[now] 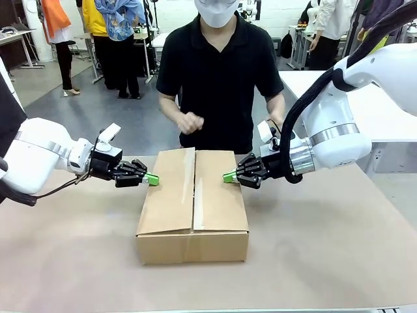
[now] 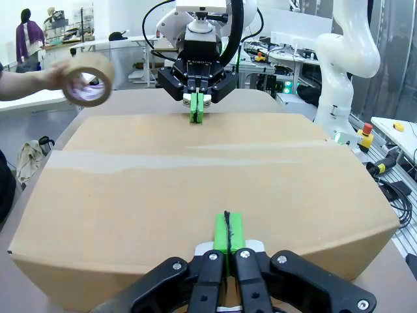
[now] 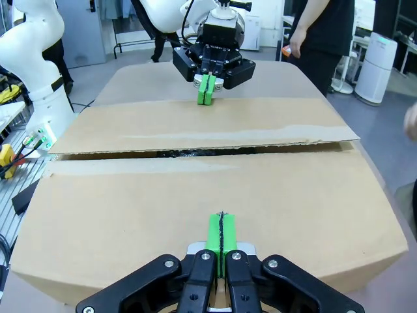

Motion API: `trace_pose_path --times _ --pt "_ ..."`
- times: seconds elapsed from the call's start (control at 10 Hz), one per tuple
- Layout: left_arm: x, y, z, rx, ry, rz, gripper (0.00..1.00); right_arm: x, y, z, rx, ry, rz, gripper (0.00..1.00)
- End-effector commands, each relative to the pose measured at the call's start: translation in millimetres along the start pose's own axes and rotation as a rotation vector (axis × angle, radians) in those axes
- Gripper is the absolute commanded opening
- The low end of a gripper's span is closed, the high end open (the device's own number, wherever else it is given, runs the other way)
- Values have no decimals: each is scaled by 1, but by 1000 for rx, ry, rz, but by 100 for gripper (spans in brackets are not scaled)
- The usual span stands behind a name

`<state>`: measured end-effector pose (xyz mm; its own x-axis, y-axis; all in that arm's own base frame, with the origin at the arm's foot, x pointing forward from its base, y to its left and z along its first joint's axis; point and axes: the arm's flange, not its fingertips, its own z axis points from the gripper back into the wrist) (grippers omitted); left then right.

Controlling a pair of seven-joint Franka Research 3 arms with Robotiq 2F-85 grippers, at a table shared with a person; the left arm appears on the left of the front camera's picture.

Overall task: Wrap the clocks to prevent damage.
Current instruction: After the human seals the box with tape, release both hands from the side flaps of the Package Box.

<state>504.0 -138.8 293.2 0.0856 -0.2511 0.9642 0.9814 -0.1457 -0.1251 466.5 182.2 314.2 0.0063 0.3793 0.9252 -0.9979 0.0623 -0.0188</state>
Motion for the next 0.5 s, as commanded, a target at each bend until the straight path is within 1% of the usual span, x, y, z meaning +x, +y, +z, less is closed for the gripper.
trace_pose_path --times 0.0,0.4 --pt "-1 -1 -1 -1 1 3 1 -3 0 -3 -8 3 -19 1" --pt "-1 -1 -1 -1 1 3 1 -3 0 -3 -8 3 -19 1"
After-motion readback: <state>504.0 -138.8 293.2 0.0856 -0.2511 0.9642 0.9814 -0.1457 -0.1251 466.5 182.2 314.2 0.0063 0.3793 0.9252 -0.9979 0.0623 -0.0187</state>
